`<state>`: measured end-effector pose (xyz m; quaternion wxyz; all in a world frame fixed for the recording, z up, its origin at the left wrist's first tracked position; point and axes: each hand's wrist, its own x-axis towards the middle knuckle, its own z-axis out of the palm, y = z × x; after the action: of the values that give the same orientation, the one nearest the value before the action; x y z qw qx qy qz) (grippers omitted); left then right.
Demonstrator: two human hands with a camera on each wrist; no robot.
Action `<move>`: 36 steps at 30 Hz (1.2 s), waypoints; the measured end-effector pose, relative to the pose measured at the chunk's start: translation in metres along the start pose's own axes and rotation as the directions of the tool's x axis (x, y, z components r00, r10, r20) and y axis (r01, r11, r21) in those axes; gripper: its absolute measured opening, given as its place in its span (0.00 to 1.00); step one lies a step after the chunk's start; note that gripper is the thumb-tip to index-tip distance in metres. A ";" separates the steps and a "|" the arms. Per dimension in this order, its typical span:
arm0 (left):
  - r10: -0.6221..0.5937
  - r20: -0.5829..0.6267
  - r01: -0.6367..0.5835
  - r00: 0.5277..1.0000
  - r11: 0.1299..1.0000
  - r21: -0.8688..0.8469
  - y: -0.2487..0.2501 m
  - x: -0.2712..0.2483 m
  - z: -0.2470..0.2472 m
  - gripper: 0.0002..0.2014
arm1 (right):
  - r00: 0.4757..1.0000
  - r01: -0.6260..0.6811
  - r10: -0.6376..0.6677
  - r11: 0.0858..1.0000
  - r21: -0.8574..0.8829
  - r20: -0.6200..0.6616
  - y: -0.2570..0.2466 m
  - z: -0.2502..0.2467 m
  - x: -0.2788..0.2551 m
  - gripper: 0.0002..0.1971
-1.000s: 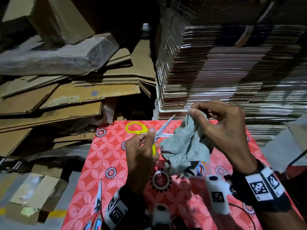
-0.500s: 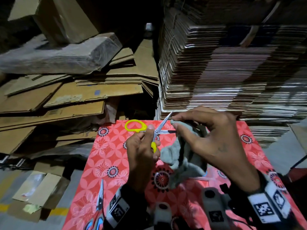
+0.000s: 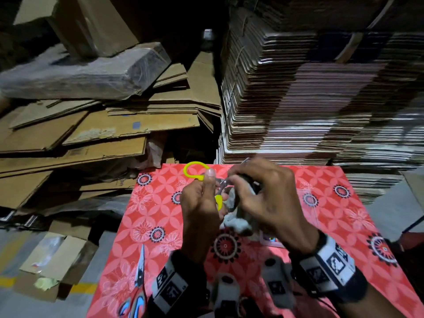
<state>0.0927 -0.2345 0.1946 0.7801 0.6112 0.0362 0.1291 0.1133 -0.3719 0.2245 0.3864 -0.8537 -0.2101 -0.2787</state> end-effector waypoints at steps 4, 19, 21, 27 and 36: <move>0.007 -0.013 -0.007 1.000 1.000 0.021 -0.009 0.001 0.001 0.30 | 0.999 -0.039 0.039 0.999 -0.037 -0.001 -0.005 -0.001 -0.005 0.08; 0.004 -0.062 0.006 0.998 0.987 0.162 -0.021 -0.002 0.003 0.36 | 0.995 -0.099 0.099 0.995 -0.007 0.015 0.010 -0.010 0.000 0.07; 0.019 -0.068 -0.006 0.997 0.984 0.178 -0.020 -0.001 0.002 0.37 | 0.993 -0.050 0.050 0.999 0.001 0.107 -0.003 -0.006 -0.010 0.07; 0.092 -0.050 -0.076 0.995 0.963 0.259 -0.018 -0.004 0.005 0.30 | 0.990 -0.131 0.129 0.991 0.030 0.057 0.009 -0.013 0.002 0.07; 0.196 -0.072 -0.162 0.978 0.930 0.330 -0.015 -0.005 0.007 0.27 | 0.982 -0.181 0.175 0.979 0.094 0.067 0.006 -0.014 0.003 0.07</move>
<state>0.0919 -0.2457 0.1817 0.6518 0.7235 0.0413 0.2236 0.1144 -0.3858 0.2310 0.4458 -0.8564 -0.1579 -0.2071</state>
